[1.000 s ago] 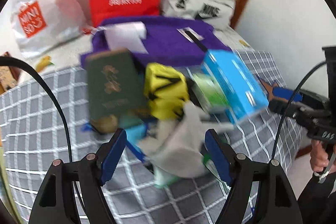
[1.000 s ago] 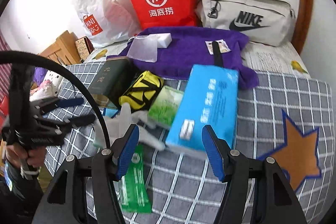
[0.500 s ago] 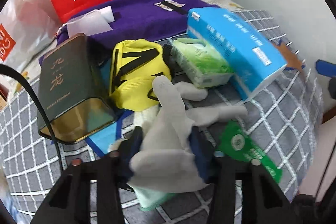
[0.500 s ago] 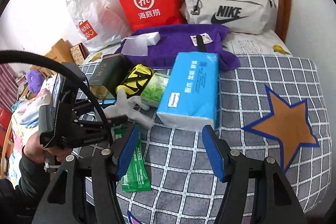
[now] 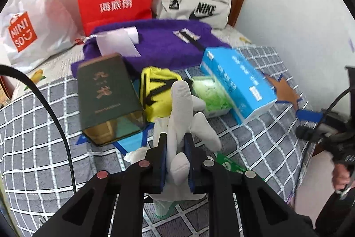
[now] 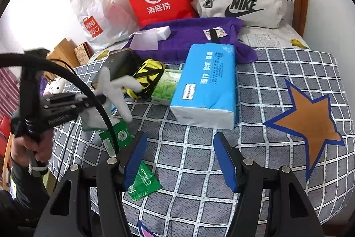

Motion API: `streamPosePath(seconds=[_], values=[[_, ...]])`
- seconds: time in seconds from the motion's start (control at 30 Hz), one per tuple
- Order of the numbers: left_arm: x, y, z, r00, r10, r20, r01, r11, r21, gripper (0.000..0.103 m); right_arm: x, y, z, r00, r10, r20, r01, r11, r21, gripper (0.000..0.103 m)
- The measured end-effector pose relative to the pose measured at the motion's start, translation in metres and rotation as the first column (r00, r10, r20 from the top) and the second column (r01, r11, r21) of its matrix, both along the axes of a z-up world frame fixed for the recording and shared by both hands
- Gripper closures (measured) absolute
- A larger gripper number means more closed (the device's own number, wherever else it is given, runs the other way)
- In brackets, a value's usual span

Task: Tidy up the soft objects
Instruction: 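Grasp the green snack packet with the right tool while the left holds the glove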

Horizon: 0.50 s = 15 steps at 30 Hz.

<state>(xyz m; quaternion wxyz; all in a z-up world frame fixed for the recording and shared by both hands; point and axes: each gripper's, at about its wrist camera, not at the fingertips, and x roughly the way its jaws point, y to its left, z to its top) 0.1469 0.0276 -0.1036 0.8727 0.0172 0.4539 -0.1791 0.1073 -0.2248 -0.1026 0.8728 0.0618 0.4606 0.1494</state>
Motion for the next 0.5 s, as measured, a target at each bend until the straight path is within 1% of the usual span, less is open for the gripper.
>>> streamPosePath(seconds=[0.13,0.2,0.27,0.33,0.37,0.43,0.5], values=[[-0.005,0.011,0.013,0.999,0.02,0.038,-0.02,1.0,0.009,0.089,-0.003,0.009,-0.002,1.0,0.03,0.001,-0.03,1.0,0.002,0.041],[-0.004,0.018,0.012,0.998,0.042,0.043,-0.044,0.998,0.037,0.089,-0.004,0.015,-0.004,0.999,0.045,0.002,-0.045,0.999,0.007,0.041],[-0.004,0.026,0.008,0.996,0.079,0.033,-0.08,0.995,0.06,0.089,-0.007,0.021,-0.005,0.998,0.068,0.009,-0.069,0.997,0.023,0.041],[-0.008,0.036,0.002,0.995,0.1,0.022,-0.101,0.993,0.053,0.089,-0.01,0.03,-0.009,0.995,0.103,0.013,-0.103,0.994,0.04,0.04],[-0.01,0.041,-0.002,0.993,0.113,0.014,-0.114,0.992,0.048,0.089,-0.011,0.035,-0.012,0.992,0.123,0.014,-0.123,0.991,0.044,0.039],[-0.014,0.047,-0.011,0.991,0.131,-0.002,-0.131,0.99,0.046,0.089,-0.013,0.05,-0.023,0.983,0.18,0.017,-0.181,0.983,0.033,0.034],[-0.017,0.052,-0.022,0.989,0.146,-0.018,-0.145,0.988,0.054,0.089,-0.011,0.064,-0.036,0.974,0.226,0.01,-0.226,0.974,0.008,0.033]])
